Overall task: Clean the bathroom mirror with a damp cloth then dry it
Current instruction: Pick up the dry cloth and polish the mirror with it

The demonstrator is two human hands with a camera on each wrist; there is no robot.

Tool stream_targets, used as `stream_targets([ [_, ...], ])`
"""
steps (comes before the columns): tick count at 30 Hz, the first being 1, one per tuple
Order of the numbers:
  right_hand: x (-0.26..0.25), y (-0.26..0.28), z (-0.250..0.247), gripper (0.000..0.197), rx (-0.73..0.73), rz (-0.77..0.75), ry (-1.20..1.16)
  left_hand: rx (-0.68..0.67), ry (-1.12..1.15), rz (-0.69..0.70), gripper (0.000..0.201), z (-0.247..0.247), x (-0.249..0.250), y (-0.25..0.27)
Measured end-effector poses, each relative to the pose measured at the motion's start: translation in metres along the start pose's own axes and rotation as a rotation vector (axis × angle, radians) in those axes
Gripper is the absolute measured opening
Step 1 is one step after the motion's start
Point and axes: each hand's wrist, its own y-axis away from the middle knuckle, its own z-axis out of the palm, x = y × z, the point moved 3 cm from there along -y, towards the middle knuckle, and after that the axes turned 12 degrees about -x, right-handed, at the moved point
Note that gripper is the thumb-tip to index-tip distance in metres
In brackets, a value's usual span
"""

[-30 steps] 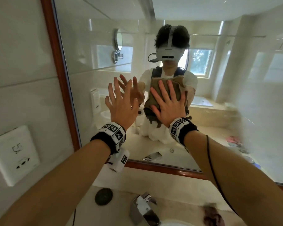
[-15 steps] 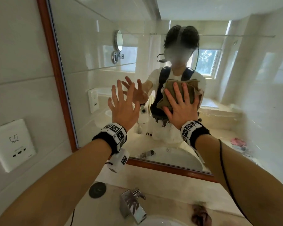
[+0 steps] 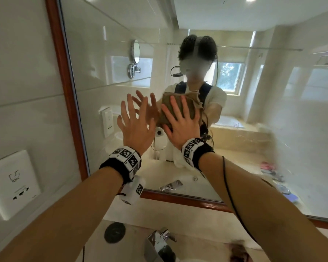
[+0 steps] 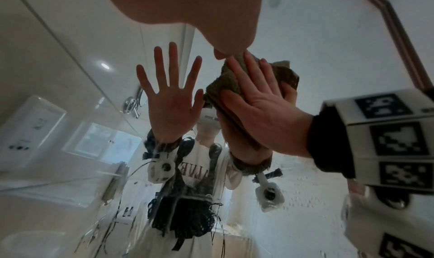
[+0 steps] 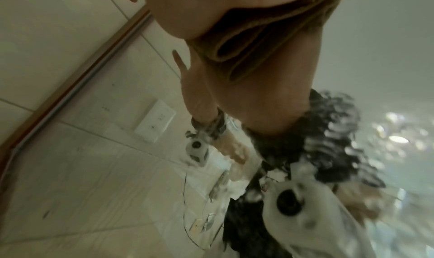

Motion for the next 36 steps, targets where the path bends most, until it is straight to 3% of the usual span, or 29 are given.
stream_targets([
  [16,0.08,0.046,0.001,0.065,-0.033,0.01,0.002,-0.006,0.039,0.121,0.065,0.033,0.093,-0.003],
  [29,0.242,0.131,0.005,0.066,-0.02,0.079,0.015,-0.084,-0.036,0.119,0.064,0.087,0.22,0.033],
  [36,0.311,0.172,-0.005,0.067,-0.022,0.147,-0.008,-0.101,-0.084,0.078,0.069,0.095,0.248,0.038],
])
